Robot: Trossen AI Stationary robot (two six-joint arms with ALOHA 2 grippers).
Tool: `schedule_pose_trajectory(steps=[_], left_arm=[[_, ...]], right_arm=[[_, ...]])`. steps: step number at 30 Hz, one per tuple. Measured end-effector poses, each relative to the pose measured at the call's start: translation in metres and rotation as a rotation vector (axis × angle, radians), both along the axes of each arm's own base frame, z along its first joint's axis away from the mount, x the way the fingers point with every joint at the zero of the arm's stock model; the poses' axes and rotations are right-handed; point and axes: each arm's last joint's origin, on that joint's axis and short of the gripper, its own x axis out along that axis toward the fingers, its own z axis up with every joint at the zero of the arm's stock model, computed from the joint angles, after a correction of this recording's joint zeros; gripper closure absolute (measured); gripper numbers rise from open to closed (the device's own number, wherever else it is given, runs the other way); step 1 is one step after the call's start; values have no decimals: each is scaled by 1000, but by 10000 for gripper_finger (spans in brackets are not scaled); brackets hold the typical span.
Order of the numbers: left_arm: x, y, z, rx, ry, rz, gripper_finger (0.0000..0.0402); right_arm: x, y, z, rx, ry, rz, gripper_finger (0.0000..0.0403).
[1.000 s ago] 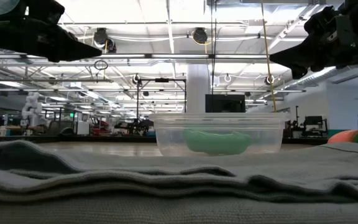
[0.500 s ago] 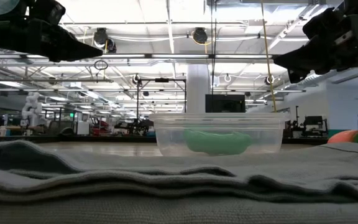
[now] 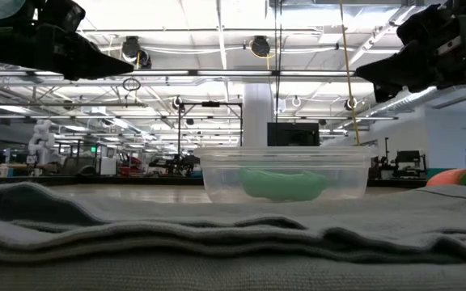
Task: Pick and placing Produce into tupperware
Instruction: Put the orange carrot into the transparent bin
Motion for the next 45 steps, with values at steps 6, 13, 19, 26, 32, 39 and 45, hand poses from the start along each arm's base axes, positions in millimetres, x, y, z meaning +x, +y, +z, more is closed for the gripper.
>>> schedule_pose_trajectory(steps=[6,13,19,26,32,39,45], left_arm=[[0,0,0,-4,-1,0,401],[0,0,0,-16,-3,1,401],[0,0,0,-18,-4,1,401],[0,0,0,-27,-5,2,401],[0,0,0,-33,-6,2,401],[0,0,0,-33,-5,2,401],[0,0,0,-33,-6,2,401]], right_arm=[[3,9,9,-1,3,68,403],[12,15,38,-1,105,90,403],[18,15,53,52,257,84,403],[27,26,61,22,407,191,403],[33,37,63,11,494,250,403],[42,49,65,-35,598,320,403],[45,52,71,-43,702,330,403]])
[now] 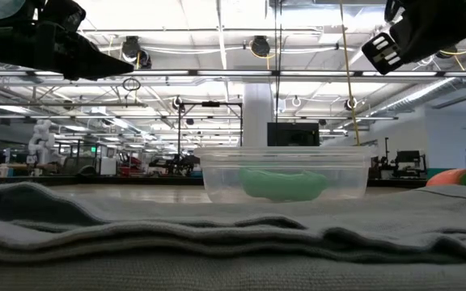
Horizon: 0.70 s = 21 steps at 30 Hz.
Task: Pick and placing Produce into tupperware
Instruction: Put the orange carrot into the transparent bin
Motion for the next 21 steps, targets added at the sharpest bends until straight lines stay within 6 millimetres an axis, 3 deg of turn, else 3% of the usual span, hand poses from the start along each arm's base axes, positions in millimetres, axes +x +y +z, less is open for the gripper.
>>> schedule_pose_trajectory(steps=[12,21], left_arm=[[0,0,0,3,1,0,401],[0,0,0,3,1,0,401]], right_arm=[[3,0,-12,-261,87,159,372],[9,8,-23,-301,132,238,273]])
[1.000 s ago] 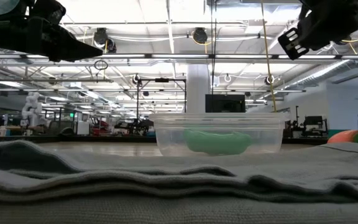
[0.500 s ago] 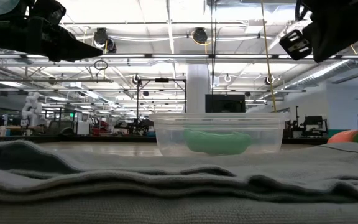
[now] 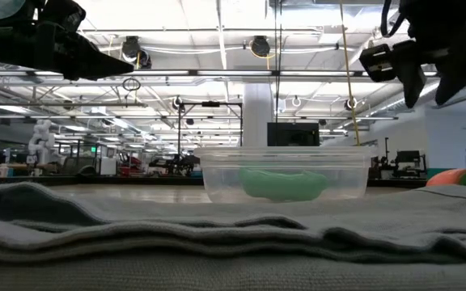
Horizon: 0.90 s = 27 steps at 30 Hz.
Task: Pick and placing Produce into tupperware
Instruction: Put the orange carrot into the transparent bin
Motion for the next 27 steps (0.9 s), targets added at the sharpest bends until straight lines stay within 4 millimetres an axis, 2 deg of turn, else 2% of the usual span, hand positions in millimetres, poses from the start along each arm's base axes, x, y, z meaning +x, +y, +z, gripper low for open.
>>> schedule_pose_trajectory(steps=[8,14,21,27], left_arm=[[0,0,0,-11,-2,1,401],[0,0,0,-12,-2,1,401],[0,0,0,-28,-5,2,401],[0,0,0,-25,-3,2,401]], right_arm=[[-1,7,-8,-6,82,11,160],[-4,16,-18,-163,109,89,97],[-4,33,-31,-356,98,257,72],[1,42,-38,-421,81,276,76]])
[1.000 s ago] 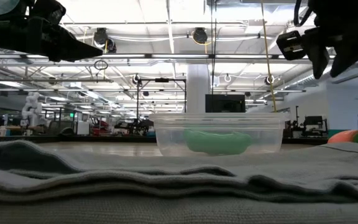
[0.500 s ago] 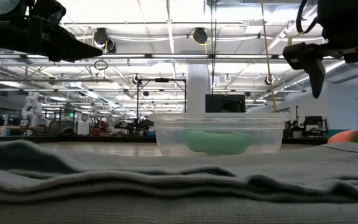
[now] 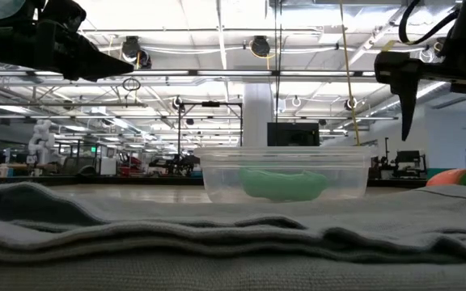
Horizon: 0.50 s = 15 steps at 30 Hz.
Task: Pick and placing Produce into tupperware
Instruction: Put the orange carrot into the transparent bin
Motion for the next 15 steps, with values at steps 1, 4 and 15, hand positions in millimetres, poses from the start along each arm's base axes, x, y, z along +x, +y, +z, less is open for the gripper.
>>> schedule_pose_trajectory(steps=[1,4,15], left_arm=[[0,0,0,0,2,0,401],[0,0,-1,0,15,0,401],[0,0,-2,-1,18,0,401]], right_arm=[[0,1,-1,2,3,-7,77],[0,2,-3,6,12,-24,77],[-4,1,-19,-13,0,48,78]])
